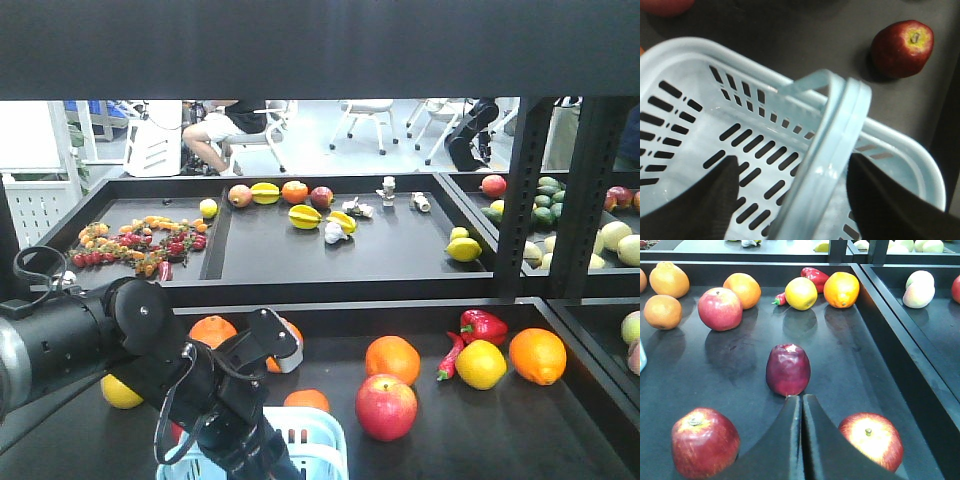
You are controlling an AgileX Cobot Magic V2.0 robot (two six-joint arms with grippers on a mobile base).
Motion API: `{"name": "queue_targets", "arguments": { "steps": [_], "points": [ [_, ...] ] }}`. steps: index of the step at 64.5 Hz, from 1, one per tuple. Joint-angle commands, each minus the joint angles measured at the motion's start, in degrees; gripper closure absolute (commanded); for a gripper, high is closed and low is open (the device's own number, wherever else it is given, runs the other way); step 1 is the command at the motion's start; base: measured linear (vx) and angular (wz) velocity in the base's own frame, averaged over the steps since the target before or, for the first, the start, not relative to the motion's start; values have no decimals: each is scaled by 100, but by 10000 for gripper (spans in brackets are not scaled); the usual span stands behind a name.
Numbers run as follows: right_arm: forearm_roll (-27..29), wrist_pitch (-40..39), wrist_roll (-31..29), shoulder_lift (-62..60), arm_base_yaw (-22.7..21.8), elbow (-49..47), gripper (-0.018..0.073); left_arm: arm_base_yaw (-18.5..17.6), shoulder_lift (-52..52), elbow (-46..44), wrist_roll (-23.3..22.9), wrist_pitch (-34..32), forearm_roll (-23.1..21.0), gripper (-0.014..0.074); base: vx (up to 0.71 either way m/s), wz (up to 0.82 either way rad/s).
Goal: Pick three apples into basket with both arms
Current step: 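Lower the held basket onto the bin near the apples with the left gripper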
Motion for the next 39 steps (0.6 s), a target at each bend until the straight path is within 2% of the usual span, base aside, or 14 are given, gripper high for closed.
{"name": "queue_targets", "arguments": {
  "steps": [1, 8, 13, 39],
  "points": [
    [-56, -400, -2, 38, -14, -13, 561, -28, -300, -164, -59, 32, -249, 47, 0, 0],
    [-56, -400, -2, 38, -14, -13, 561, -28, -334, -164, -117, 218, -259, -27, 0, 0],
    [-56, -400, -2, 38, -14, -13, 561, -28, -379, -164, -242, 254, -259, -46, 0, 0],
    [-56, -400, -2, 38, -14, -13, 561, -28, -1099, -164, -339, 494, -259, -1, 0, 0]
  ]
}}
